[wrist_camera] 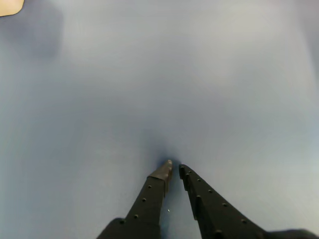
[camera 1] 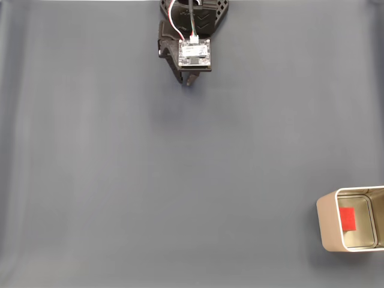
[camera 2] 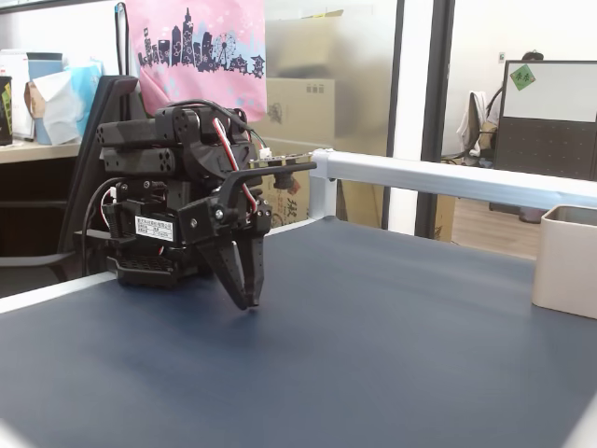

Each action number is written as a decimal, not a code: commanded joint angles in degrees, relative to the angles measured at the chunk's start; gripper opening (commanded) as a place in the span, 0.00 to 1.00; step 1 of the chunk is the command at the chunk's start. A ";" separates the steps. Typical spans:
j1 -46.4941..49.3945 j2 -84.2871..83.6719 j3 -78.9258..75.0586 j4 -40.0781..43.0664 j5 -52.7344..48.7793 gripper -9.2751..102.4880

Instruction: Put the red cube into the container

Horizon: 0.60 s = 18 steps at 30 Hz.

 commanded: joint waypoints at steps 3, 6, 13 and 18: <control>-0.70 4.83 0.62 3.25 0.26 0.08; -0.44 4.83 0.62 3.16 1.14 0.08; -0.35 4.83 0.62 3.08 0.35 0.09; -0.88 4.92 0.62 2.99 1.76 0.09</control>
